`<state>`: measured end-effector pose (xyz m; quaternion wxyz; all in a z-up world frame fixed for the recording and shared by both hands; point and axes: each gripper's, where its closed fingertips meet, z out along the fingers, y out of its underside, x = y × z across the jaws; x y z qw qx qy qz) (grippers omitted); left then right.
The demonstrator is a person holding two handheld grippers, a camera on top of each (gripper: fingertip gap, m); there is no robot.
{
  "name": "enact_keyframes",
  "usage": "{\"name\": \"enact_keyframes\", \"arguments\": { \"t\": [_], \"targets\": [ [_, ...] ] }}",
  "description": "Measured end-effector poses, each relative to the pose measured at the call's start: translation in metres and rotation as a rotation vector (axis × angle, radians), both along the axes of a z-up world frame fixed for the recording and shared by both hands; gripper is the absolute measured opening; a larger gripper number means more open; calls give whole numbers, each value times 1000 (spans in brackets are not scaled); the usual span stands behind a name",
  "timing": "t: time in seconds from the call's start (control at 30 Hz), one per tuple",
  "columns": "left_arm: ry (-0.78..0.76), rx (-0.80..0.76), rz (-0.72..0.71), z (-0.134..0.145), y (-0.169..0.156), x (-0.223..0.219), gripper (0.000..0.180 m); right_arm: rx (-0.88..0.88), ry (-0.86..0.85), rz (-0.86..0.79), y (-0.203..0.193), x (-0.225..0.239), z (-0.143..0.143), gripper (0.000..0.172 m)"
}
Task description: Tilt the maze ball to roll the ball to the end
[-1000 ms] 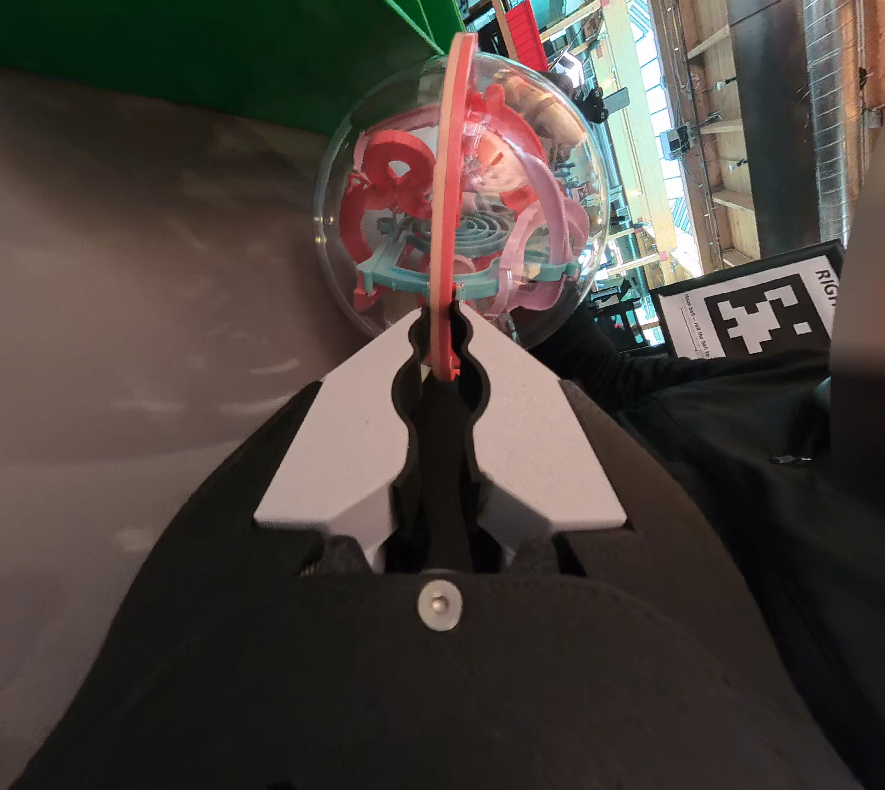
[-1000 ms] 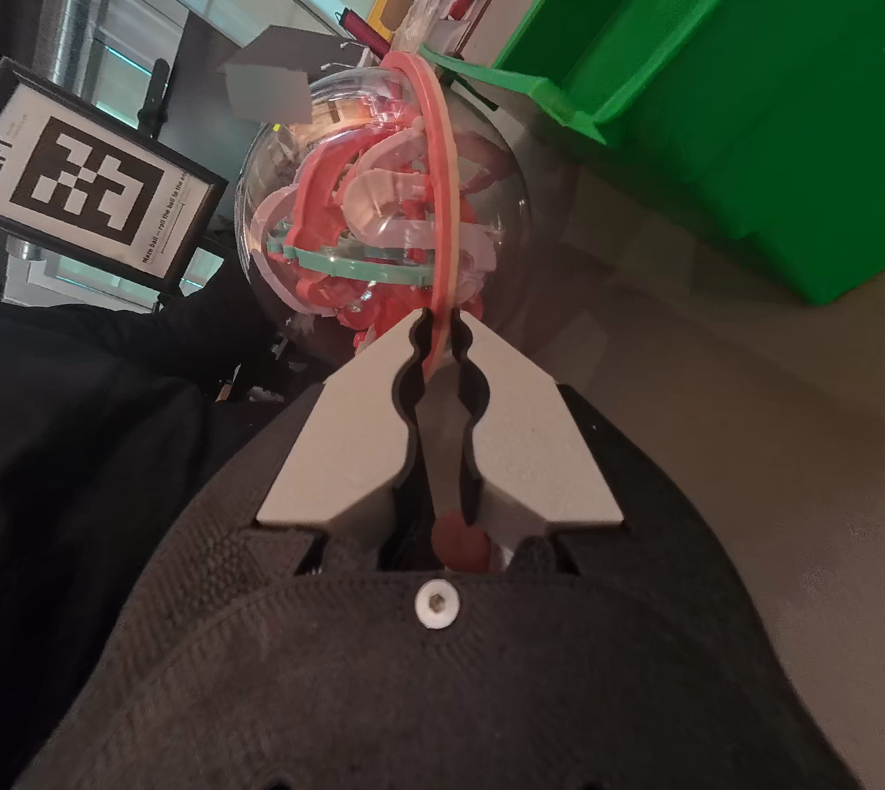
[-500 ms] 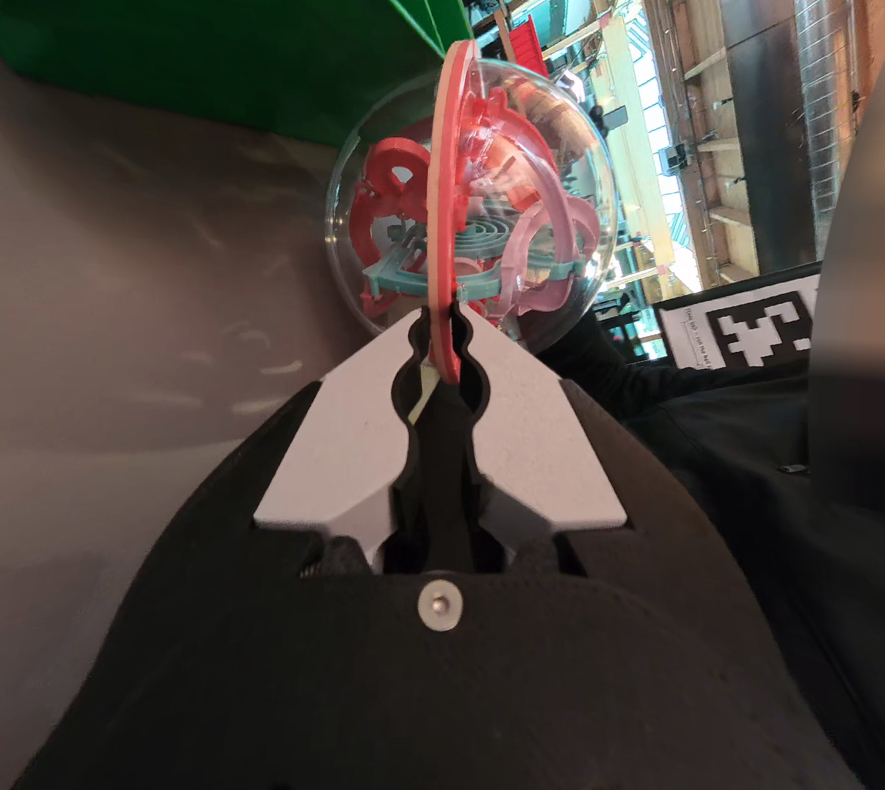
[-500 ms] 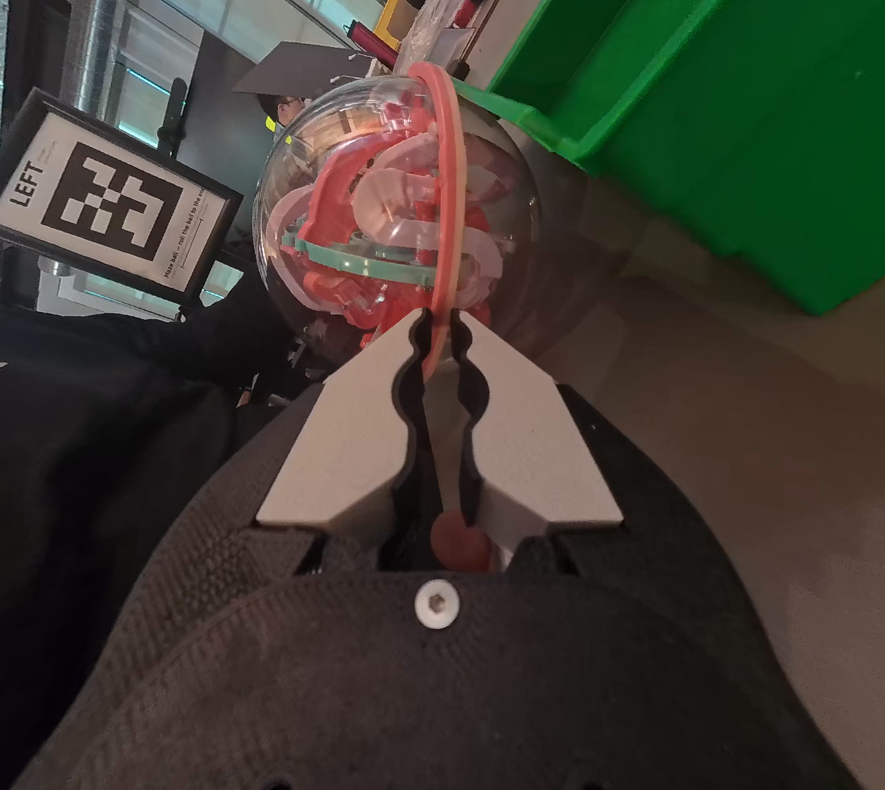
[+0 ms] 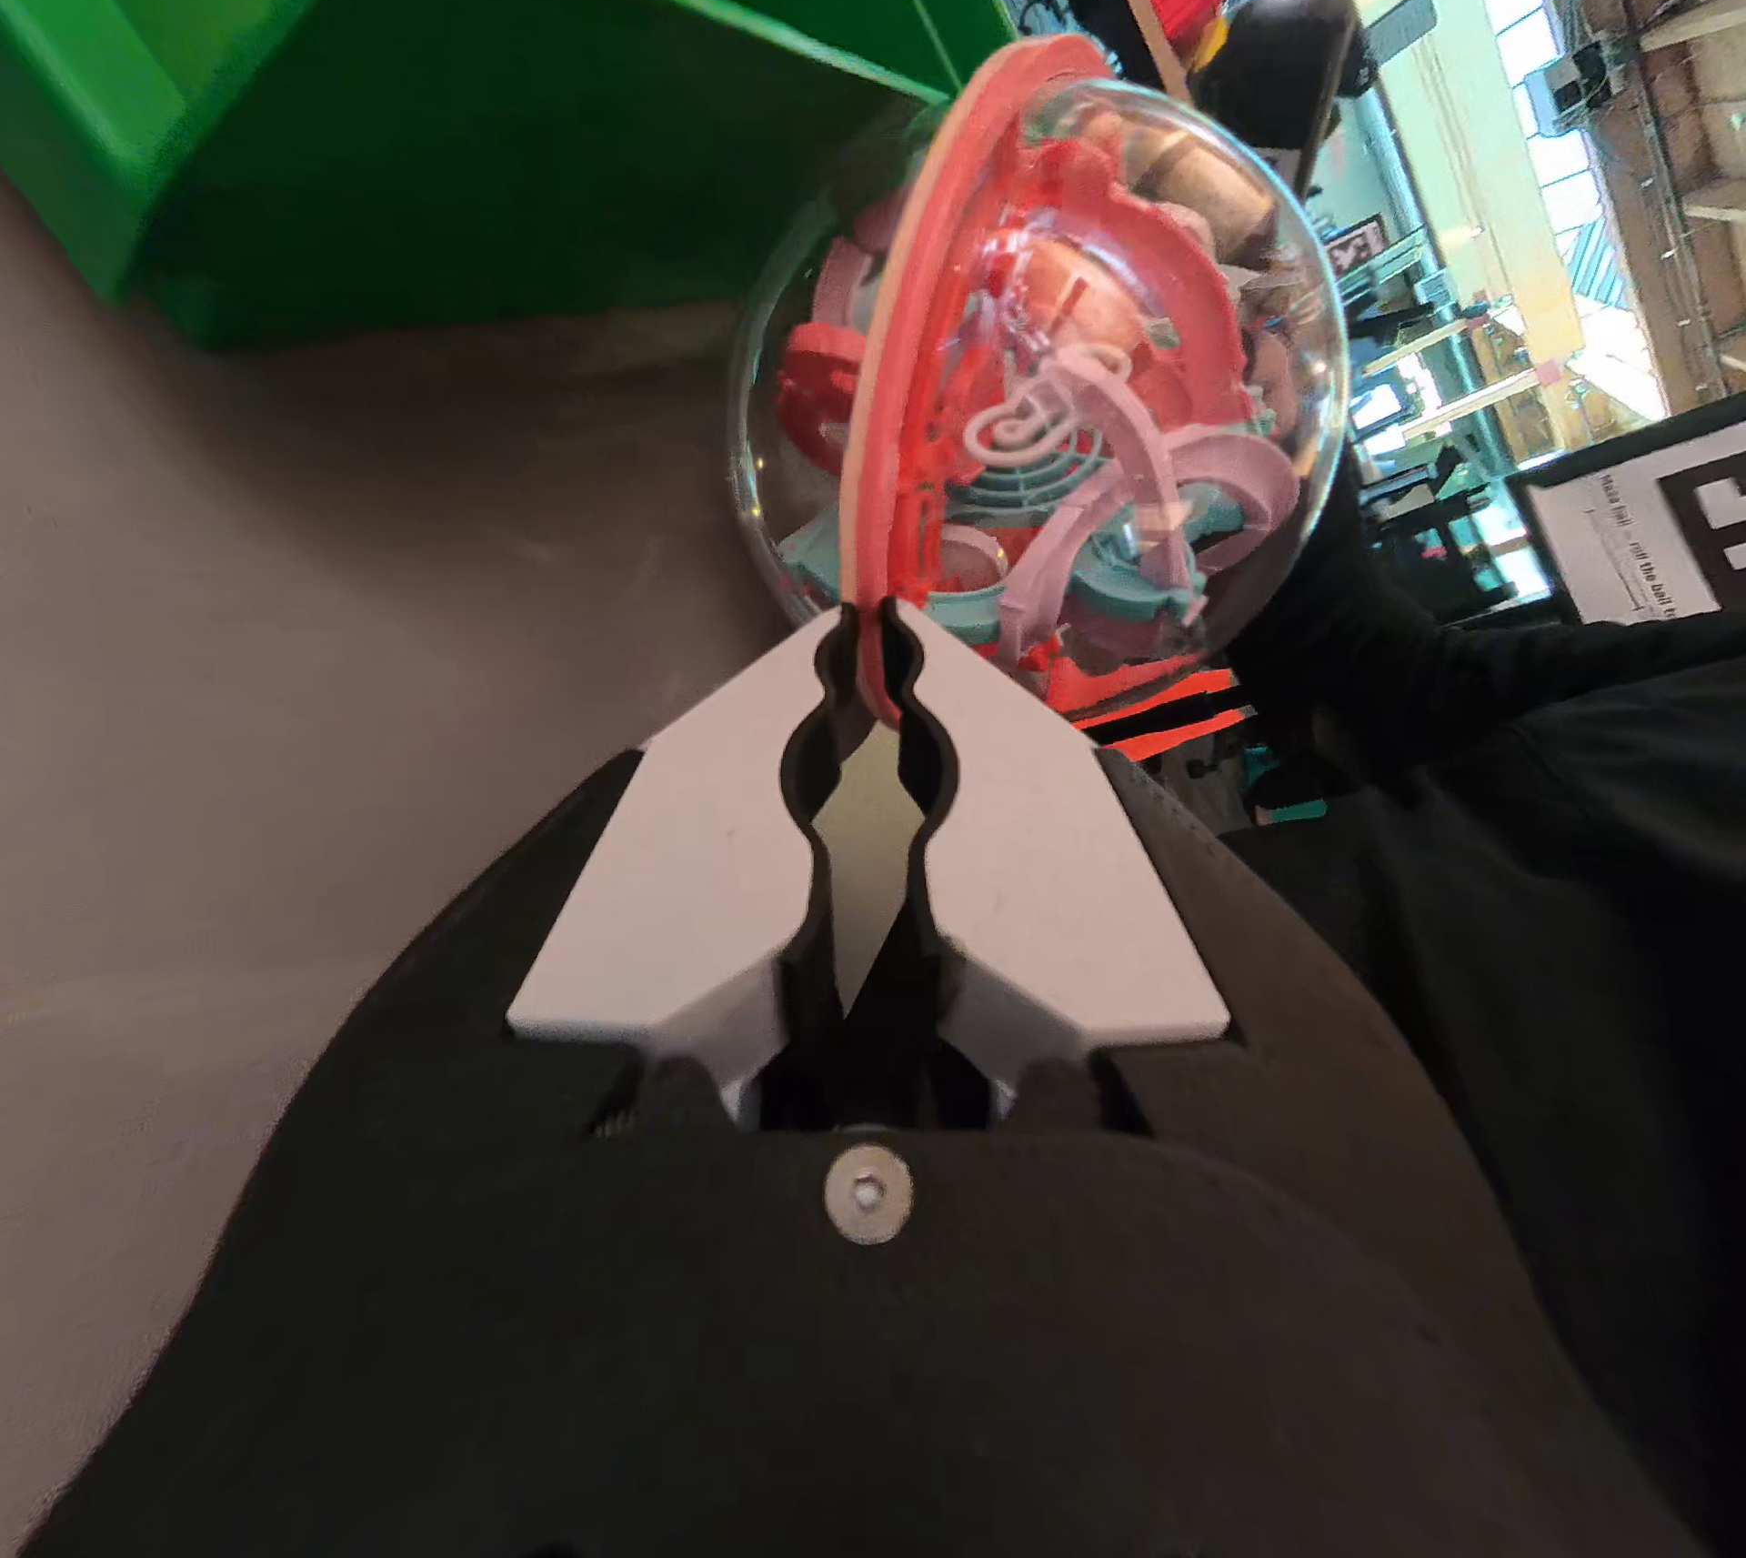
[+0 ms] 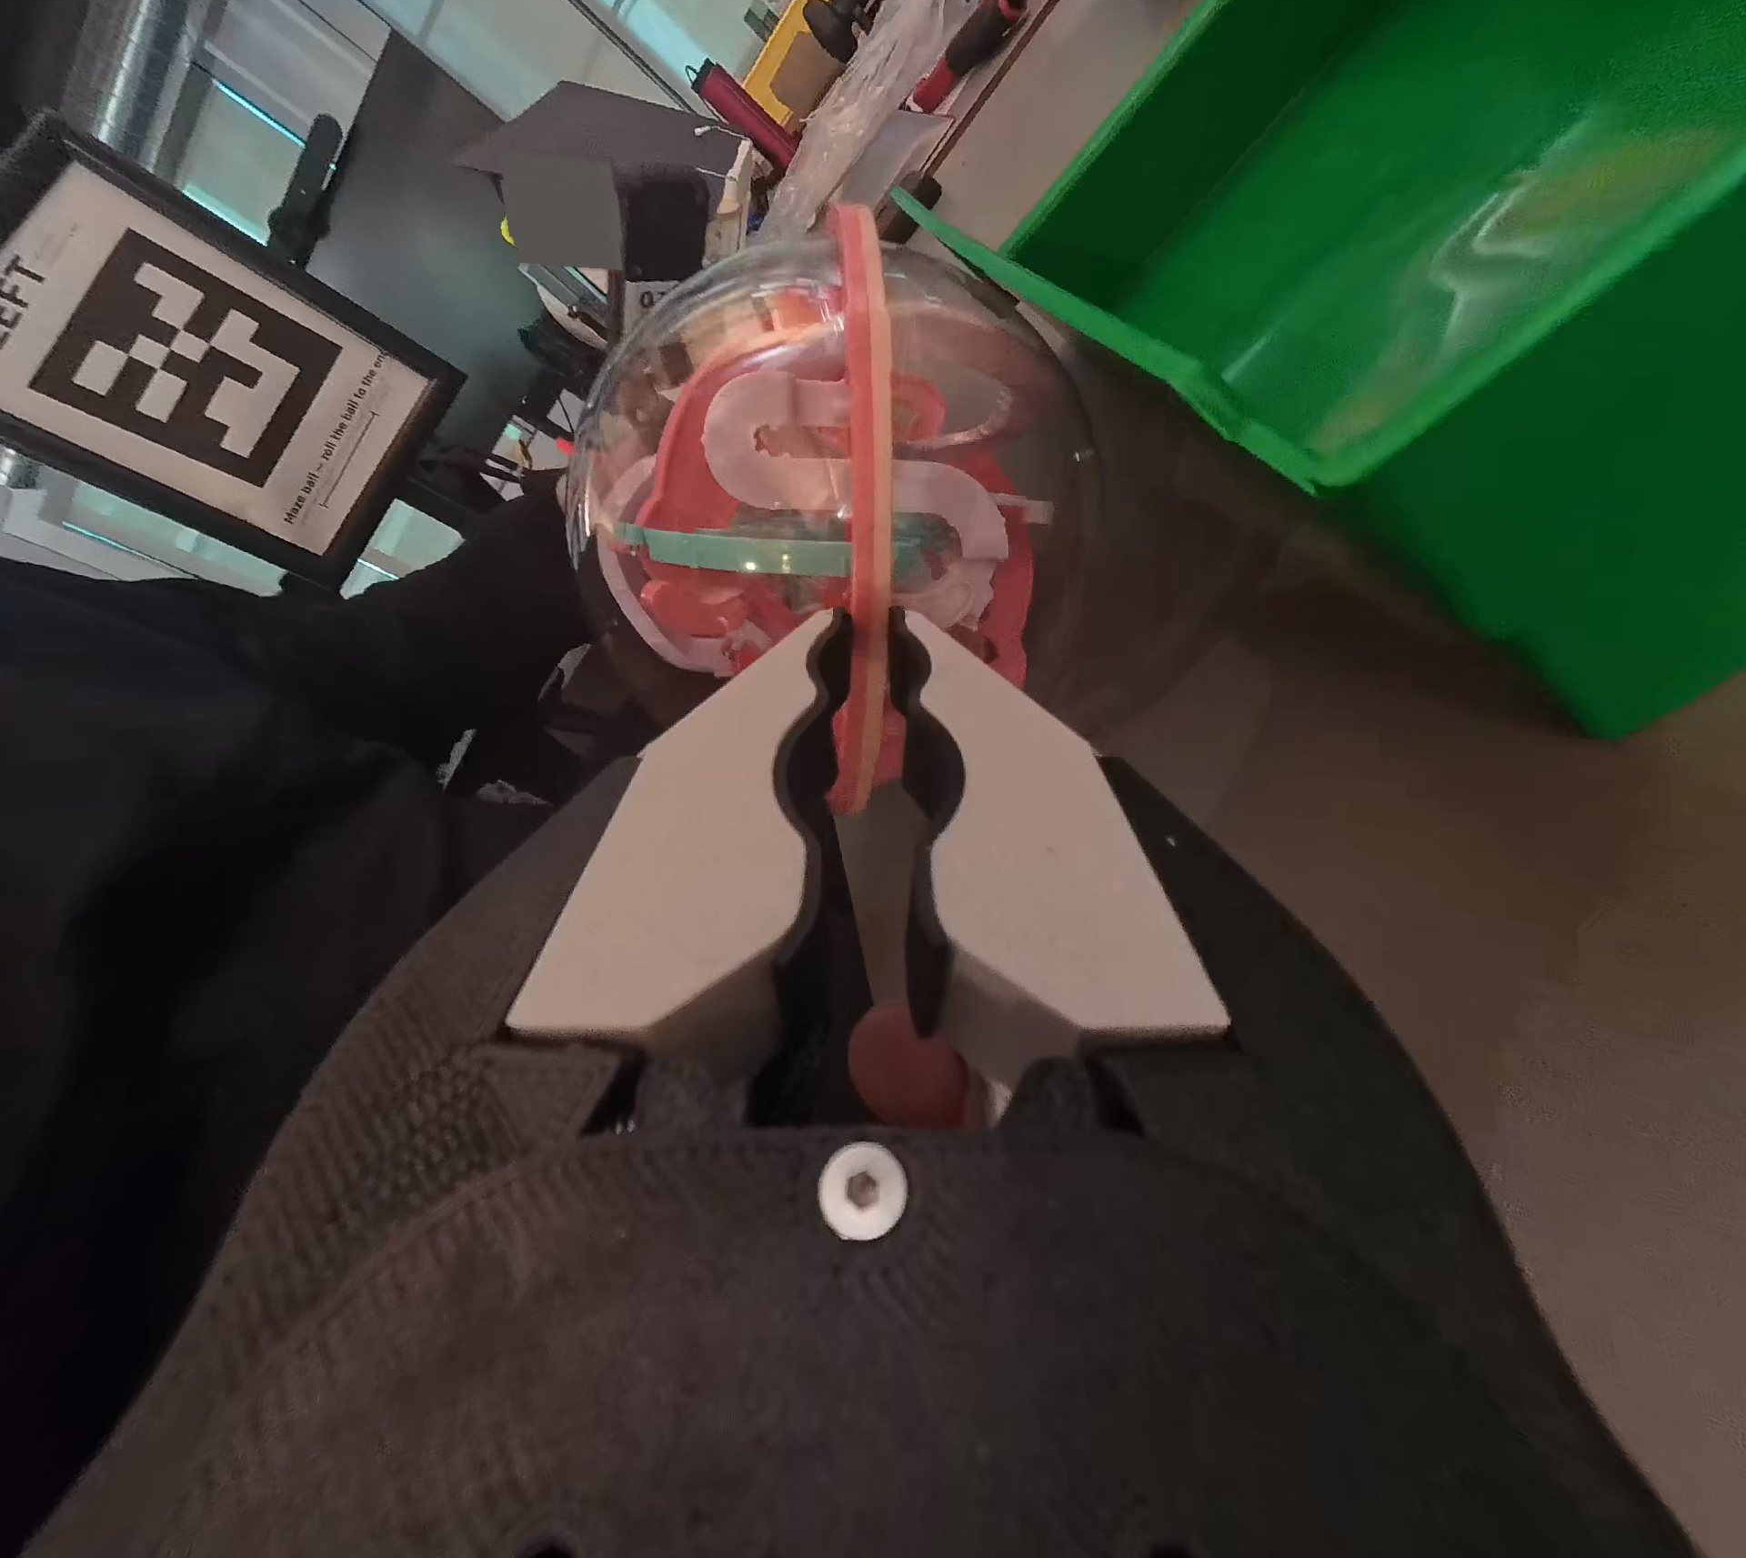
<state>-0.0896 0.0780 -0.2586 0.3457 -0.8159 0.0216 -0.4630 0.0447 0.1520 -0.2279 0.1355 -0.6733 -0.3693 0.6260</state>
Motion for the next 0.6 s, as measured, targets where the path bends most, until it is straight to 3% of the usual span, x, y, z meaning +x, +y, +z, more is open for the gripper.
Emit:
{"name": "enact_keyframes", "arguments": {
  "t": [0.6],
  "targets": [
    [-26, -64, 26, -24, 5, 5, 3, 86, 1, -3, -3, -9, 24, 6]
  ]
}}
